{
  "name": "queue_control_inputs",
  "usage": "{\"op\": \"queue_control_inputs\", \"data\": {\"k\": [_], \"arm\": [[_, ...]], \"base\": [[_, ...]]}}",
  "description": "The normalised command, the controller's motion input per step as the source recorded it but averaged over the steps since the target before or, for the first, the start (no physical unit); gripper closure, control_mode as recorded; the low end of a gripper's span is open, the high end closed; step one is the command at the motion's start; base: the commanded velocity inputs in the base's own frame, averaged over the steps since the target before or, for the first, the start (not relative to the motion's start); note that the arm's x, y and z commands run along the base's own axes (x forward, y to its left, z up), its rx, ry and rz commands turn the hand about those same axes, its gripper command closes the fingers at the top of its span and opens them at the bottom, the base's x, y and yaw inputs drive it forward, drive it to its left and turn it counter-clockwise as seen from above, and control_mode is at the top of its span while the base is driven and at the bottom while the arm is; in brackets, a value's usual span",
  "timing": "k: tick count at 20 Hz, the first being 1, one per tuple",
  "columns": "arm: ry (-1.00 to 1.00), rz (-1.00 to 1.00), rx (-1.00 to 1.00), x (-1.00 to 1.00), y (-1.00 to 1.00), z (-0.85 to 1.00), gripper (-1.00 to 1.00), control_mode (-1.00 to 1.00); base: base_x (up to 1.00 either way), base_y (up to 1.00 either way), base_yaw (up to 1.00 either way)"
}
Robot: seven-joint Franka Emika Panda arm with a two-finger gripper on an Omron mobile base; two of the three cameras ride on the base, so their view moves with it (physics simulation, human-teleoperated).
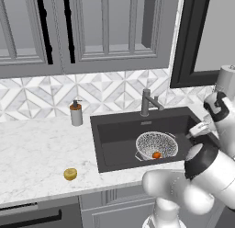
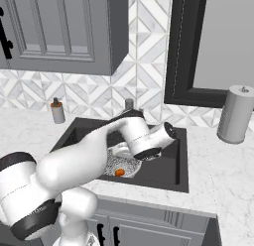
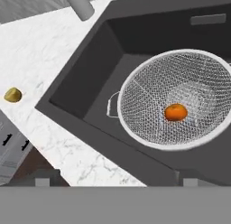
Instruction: Put the colander in the sink, put the kiwi, tangerine in the colander, and turn on the sink faucet and pour water over the colander.
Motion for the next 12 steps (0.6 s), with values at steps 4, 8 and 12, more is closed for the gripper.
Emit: {"op": "queue_control_inputs", "data": {"k": [4,8,12], "arm": [[0.0,-0.1,-0.15,-0.5,0.63,0.44,-1.0,-1.0],[0.05,-0.11,-0.09,-0.44,0.62,0.43,-1.0,-1.0],[0.03,-0.08,-0.06,-0.45,0.69,0.36,-1.0,-1.0]], "base": [[0.0,0.0,0.0],[0.0,0.0,0.0],[0.0,0.0,0.0]]}}
